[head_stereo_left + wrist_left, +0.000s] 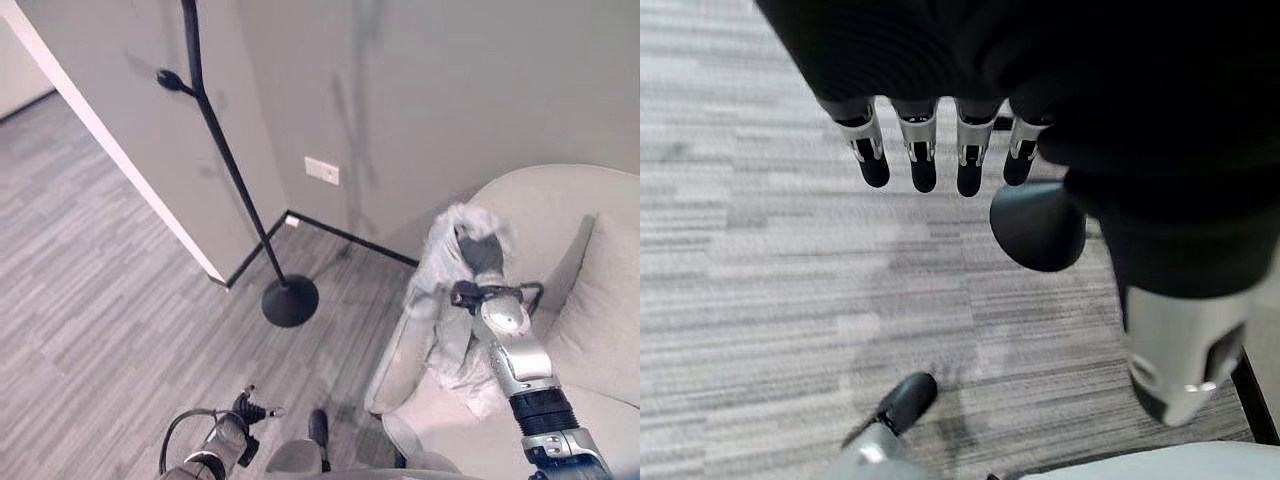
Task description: Hang the clothes on the sofa on the clothes rack.
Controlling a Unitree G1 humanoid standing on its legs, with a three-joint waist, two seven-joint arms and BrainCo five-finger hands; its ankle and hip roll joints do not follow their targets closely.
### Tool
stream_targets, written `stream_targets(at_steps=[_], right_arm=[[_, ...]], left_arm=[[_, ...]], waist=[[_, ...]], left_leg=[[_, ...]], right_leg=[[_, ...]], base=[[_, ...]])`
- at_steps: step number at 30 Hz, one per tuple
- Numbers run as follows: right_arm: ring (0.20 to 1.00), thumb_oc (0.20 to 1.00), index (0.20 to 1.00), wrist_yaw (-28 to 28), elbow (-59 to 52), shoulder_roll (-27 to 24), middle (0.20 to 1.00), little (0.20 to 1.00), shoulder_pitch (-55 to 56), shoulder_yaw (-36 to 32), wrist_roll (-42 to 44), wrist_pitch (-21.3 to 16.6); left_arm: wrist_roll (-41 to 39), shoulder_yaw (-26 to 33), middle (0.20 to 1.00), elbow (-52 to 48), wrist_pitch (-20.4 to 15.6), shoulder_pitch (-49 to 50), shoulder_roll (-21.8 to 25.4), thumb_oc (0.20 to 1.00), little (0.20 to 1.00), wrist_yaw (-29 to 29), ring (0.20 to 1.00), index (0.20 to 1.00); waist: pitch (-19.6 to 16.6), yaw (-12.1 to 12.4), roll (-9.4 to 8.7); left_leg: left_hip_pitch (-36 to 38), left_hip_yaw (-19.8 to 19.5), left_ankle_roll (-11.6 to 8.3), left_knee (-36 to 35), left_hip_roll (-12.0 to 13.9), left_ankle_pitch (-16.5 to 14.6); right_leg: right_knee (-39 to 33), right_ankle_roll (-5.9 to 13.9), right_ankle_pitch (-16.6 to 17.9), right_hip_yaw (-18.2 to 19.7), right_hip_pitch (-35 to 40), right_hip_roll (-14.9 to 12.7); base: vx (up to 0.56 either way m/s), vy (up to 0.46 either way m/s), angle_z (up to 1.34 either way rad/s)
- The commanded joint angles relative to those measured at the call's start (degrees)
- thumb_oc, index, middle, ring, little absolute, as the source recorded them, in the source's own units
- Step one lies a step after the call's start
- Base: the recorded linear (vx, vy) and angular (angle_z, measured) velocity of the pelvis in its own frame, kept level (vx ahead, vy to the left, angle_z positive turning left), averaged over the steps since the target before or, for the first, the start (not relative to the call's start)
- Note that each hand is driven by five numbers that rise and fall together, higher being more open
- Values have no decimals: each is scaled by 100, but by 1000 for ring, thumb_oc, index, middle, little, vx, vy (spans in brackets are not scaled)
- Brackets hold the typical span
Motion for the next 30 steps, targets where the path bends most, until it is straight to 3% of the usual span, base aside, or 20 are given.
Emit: stream_targets(at_steps=[1,3,6,7,8,9,10,11,13,14,15,18,19,20,21,30], right_arm=[[200,200,200,48,-658,-95,200,200,-831,8,-19,-427],[200,200,200,-20,-1280,-175,200,200,-1212,367,127,-396],[200,200,200,-20,-1280,-175,200,200,-1212,367,127,-396],[200,200,200,-121,-1682,-156,200,200,-1852,1234,908,-334],[200,200,200,-123,-1680,-156,200,200,-1856,1239,909,-335],[200,200,200,-168,-1662,-223,200,200,-2273,1825,1532,-263],[200,200,200,-169,-1660,-223,200,200,-2277,1828,1532,-264],[200,200,200,-174,-1584,-458,200,200,-2684,2290,2055,-239],[200,200,200,-174,-1584,-458,200,200,-2684,2290,2055,-239],[200,200,200,-236,-1453,-746,200,200,-3201,2713,2495,-225],[200,200,200,-261,-1361,-747,200,200,-3340,2750,2577,-226],[200,200,200,-259,-1355,-741,200,200,-3343,2751,2579,-227],[200,200,200,-391,-1333,-570,200,200,-3499,2809,2730,-131],[200,200,200,-391,-1333,-569,200,200,-3499,2808,2730,-131],[200,200,200,-530,-1532,-575,200,200,-3718,2990,2731,-100],[200,200,200,-527,-1688,-425,200,200,-3862,3689,2953,-53]], left_arm=[[-162,-135,1000,347,-80,-247,-58,1000,1000,-39,1000,1000],[-420,182,1000,147,-71,-119,-124,1000,1000,-78,1000,1000],[-420,182,1000,147,-71,-119,-124,1000,1000,-78,1000,1000],[-901,743,1000,-353,1,16,-182,1000,1000,-91,1000,1000],[-900,748,1000,-357,4,18,-183,1000,1000,-92,1000,1000],[-1145,988,1000,-517,9,48,-227,1000,1000,-161,1000,1000],[-1144,992,1000,-517,10,47,-228,1000,1000,-162,1000,1000],[-1349,1230,1000,-844,33,115,-206,1000,1000,-223,1000,1000],[-1349,1230,1000,-844,33,115,-206,1000,1000,-223,1000,1000],[-1297,1375,1000,-1888,20,291,32,1000,1000,-95,1000,1000],[-1093,1371,1000,-2432,0,372,191,1000,1000,1,1000,1000],[-1088,1377,1000,-2453,14,385,194,1000,1000,0,1000,1000],[-293,1266,1000,-2897,-53,248,629,1000,1000,610,1000,1000],[-293,1266,1000,-2898,-53,249,630,1000,1000,610,1000,1000],[97,997,1000,-2688,-68,-107,813,1000,1000,991,1000,1000],[504,702,1000,-3312,-76,-665,1234,1000,1000,1448,1000,1000]], waist=[[-294,151,181],[-422,122,208],[-420,121,208],[-612,102,222],[-609,94,224],[-704,66,209],[-720,64,209],[-827,49,207],[-832,50,207],[-896,89,183],[-911,133,158],[-913,131,155],[-878,214,8],[-878,214,7],[-870,212,-113],[-889,235,-225]], left_leg=[[482,-449,-230,61,-66,-522],[559,-439,-237,98,-87,-513],[560,-439,-237,98,-87,-512],[630,-397,-246,137,-113,-509],[631,-400,-246,138,-113,-509],[699,-380,-247,152,-133,-527],[677,-380,-247,153,-133,-521],[707,-364,-243,165,-146,-549],[702,-363,-243,166,-146,-549],[760,-360,-245,167,-165,-580],[748,-371,-247,172,-175,-578],[747,-369,-247,174,-176,-579],[775,-373,-261,169,-212,-607],[775,-372,-261,168,-212,-607],[768,-365,-272,160,-238,-607],[792,-318,-291,110,-251,-638]], right_leg=[[239,79,411,135,-353,-488],[285,91,435,180,-311,-503],[285,91,435,180,-309,-503],[321,122,479,240,-245,-523],[321,122,477,237,-242,-523],[337,144,492,271,-194,-517],[332,144,501,271,-214,-517],[355,156,511,310,-194,-509],[356,156,512,311,-200,-509],[401,171,525,351,-150,-508],[412,172,551,365,-161,-511],[415,173,550,368,-163,-512],[439,180,560,379,-165,-506],[440,180,559,380,-165,-506],[451,186,594,387,-202,-501],[422,233,630,360,-233,-457]], base=[[-42,56,-7],[-51,81,5],[-25,46,-13],[-52,92,-11],[-78,124,-8],[-26,32,-2],[-54,68,1],[-28,36,-1],[-35,35,-6],[-61,44,-1],[-61,44,-11],[-20,-2,-8],[-41,-18,9],[-82,-32,-1],[-43,-14,-4],[-9,3,1]])
